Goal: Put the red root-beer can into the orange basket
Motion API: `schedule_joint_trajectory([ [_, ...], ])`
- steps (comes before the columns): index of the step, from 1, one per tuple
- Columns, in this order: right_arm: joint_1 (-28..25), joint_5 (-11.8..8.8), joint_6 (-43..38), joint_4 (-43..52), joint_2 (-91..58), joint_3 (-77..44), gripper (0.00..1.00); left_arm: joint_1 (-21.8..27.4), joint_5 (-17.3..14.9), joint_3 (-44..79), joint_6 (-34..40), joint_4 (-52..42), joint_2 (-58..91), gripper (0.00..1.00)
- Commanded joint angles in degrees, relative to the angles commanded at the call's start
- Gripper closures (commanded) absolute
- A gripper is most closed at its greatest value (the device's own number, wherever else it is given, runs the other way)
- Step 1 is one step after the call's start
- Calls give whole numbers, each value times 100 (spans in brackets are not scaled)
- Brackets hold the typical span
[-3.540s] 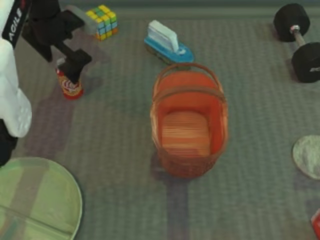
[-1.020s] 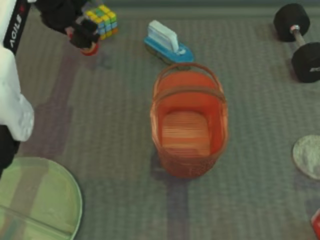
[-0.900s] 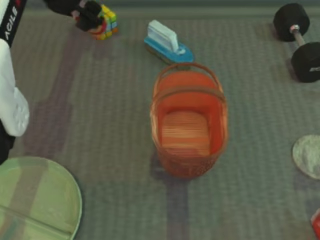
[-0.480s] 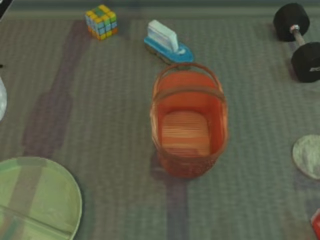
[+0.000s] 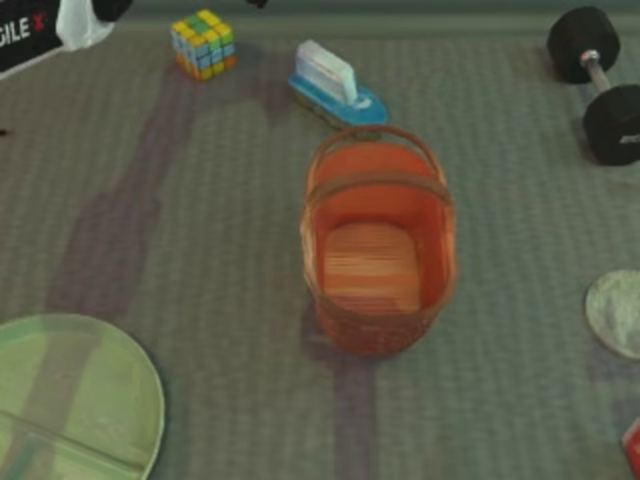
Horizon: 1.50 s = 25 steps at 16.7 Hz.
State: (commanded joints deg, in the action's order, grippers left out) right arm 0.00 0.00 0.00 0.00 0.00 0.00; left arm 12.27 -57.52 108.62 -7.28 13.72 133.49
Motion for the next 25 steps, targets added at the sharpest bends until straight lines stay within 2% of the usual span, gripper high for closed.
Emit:
schedule_joint_trajectory([
  [5, 0, 0, 0, 0, 0, 0, 0, 323, -941, -1837, 367, 1479, -847, 100],
  [10, 0, 0, 0, 0, 0, 0, 0, 564, -1456, -2899, 467, 2332, -1411, 100],
  [20, 0, 0, 0, 0, 0, 0, 0, 583, -1546, -3081, 460, 2515, -1395, 100],
  [25, 0, 0, 0, 0, 0, 0, 0, 509, -1558, -3392, 484, 3633, -650, 100],
])
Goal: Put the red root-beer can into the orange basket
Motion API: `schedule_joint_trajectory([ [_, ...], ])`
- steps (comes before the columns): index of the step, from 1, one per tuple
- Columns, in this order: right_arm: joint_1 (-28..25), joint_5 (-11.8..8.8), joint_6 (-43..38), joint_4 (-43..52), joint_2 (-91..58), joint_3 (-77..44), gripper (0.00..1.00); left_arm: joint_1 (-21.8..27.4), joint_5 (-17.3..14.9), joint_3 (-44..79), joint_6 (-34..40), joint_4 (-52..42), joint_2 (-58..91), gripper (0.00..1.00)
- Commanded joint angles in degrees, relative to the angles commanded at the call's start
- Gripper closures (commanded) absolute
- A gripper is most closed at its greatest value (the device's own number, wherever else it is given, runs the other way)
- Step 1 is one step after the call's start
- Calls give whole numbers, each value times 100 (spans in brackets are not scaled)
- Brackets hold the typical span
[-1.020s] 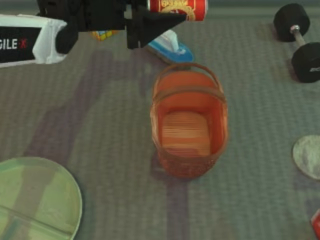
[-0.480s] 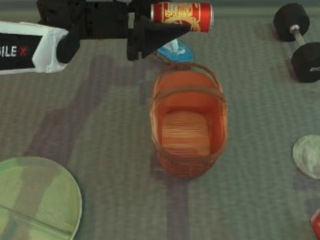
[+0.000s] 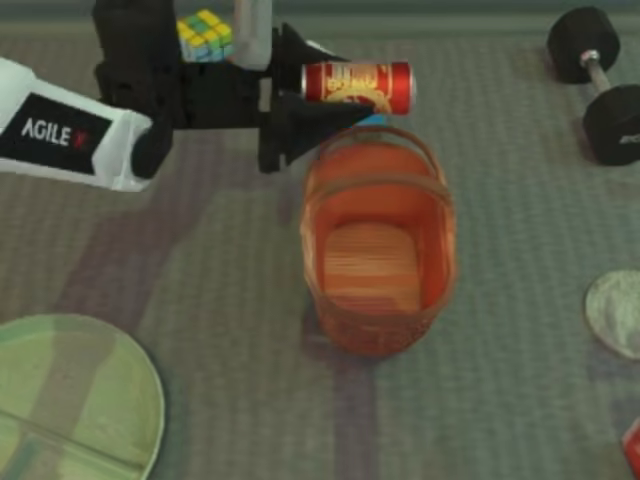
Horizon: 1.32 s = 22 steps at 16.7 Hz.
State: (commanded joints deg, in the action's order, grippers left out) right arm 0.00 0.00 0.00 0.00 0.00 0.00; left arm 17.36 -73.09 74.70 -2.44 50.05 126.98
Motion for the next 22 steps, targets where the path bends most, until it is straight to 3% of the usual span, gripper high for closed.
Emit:
schedule_joint_trajectory([
  [3, 0, 0, 0, 0, 0, 0, 0, -38, 3, -196, 11, 593, 394, 100],
  [8, 0, 0, 0, 0, 0, 0, 0, -45, 7, -238, 10, 688, 462, 100],
  [21, 0, 0, 0, 0, 0, 0, 0, -45, 7, -238, 10, 688, 462, 2],
  [22, 0, 0, 0, 0, 0, 0, 0, -45, 7, -238, 10, 688, 462, 0],
])
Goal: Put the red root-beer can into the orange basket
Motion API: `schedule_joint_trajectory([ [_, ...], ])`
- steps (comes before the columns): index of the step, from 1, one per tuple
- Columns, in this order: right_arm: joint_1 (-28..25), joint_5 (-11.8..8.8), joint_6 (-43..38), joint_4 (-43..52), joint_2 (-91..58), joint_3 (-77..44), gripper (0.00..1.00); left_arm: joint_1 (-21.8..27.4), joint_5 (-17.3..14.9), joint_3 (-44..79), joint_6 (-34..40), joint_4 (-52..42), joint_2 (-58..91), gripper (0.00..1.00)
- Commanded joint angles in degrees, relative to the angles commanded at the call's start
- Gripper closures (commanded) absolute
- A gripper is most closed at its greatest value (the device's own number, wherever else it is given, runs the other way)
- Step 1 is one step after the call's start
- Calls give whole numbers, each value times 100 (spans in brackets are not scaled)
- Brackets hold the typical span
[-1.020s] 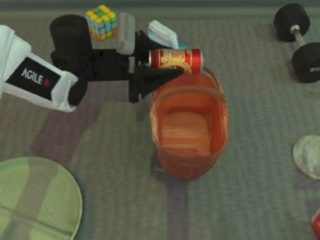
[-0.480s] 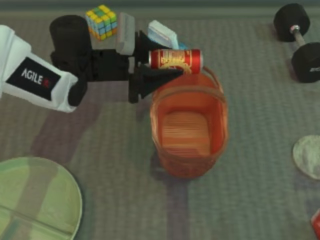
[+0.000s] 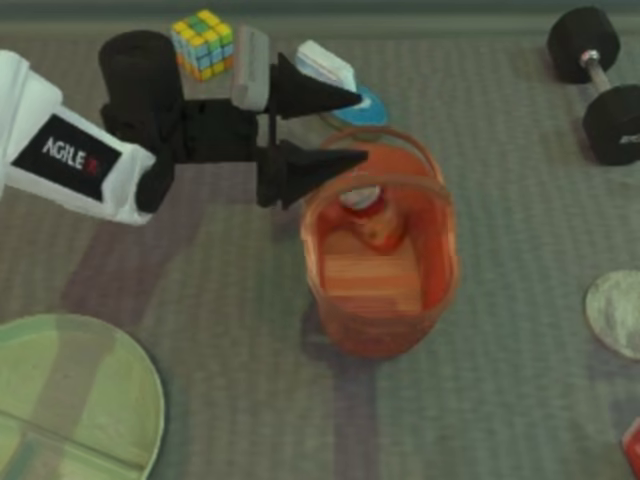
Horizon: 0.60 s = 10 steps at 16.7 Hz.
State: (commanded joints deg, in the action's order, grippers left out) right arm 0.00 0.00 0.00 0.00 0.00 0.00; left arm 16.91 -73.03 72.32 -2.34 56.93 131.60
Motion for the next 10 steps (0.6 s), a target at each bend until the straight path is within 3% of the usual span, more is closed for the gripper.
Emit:
schedule_joint_trajectory([
  [10, -17, -4, 22, 36, -49, -47, 0, 14, 24, -6, 12, -17, -44, 0],
])
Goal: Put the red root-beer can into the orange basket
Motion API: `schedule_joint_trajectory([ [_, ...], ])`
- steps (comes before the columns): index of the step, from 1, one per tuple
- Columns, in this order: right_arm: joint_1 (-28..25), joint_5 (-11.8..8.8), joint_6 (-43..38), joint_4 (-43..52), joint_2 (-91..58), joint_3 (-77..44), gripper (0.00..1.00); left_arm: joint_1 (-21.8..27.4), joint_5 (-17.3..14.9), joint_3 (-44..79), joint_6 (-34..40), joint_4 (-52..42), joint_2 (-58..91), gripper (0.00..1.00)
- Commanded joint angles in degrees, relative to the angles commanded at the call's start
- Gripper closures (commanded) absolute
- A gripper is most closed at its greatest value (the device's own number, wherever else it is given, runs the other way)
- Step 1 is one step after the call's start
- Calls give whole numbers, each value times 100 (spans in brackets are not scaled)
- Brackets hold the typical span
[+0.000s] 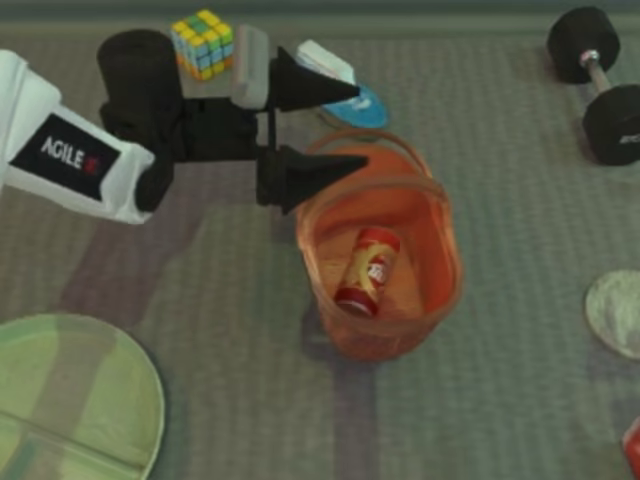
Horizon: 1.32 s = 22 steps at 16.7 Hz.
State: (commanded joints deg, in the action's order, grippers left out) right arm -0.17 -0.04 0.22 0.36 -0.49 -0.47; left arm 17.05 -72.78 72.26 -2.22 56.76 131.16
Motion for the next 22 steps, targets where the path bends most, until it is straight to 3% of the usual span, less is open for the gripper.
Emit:
schedule_joint_trajectory([
  [4, -234, -33, 322, 525, -728, -720, 0, -140, 342, -153, 174, -220, -599, 0],
  [8, -668, -57, 974, 1572, -2190, -2198, 0, -425, 1087, -576, 456, -710, -1917, 0],
  [16, -1849, -62, 2838, 4581, -6413, -6602, 0, -1128, 3380, -2456, 920, -2413, -6173, 0],
  [22, -2748, -37, 4299, 6959, -9795, -10242, 0, -1519, 5148, -4386, 880, -3872, -9311, 0],
])
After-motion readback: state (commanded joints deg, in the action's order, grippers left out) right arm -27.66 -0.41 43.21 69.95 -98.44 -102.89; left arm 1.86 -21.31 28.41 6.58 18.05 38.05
